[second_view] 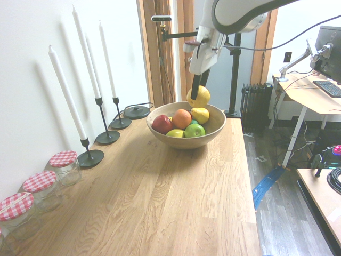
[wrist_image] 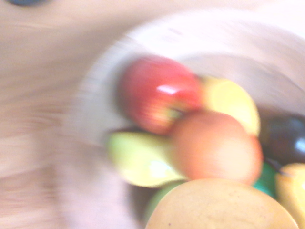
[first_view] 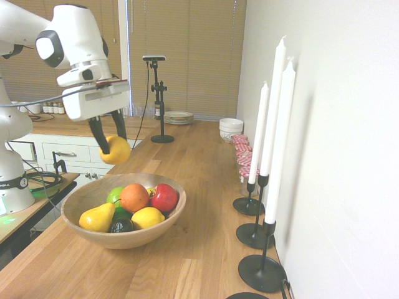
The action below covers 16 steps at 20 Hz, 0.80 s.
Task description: Take pear out of the basket
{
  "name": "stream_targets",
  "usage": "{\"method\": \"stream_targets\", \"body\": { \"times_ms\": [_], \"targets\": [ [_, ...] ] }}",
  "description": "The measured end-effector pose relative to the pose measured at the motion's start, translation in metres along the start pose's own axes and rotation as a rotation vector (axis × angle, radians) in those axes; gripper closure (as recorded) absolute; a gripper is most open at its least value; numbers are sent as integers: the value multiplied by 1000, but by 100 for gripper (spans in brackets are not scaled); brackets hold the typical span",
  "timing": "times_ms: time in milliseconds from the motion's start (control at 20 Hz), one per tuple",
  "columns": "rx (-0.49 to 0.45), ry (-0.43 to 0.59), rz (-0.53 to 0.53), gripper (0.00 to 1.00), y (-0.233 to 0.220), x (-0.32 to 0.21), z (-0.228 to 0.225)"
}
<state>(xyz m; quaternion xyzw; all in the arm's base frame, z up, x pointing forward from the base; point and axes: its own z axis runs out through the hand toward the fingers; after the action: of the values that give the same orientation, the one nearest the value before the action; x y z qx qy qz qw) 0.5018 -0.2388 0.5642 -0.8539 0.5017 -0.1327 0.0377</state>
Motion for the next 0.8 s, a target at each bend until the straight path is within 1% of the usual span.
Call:
{"method": "stream_targets", "body": {
  "times_ms": [100, 300, 400, 550, 800],
  "targets": [
    [0, 3, -42, 100, -33, -28, -6],
    [-11, 7, -126, 100, -102, -96, -2],
    [-18, 1, -155, 100, -125, -124, 4],
    [-45, -18, -182, 100, -143, -147, 25],
    [-101, -67, -203, 100, -156, -175, 91]
  ]
}}
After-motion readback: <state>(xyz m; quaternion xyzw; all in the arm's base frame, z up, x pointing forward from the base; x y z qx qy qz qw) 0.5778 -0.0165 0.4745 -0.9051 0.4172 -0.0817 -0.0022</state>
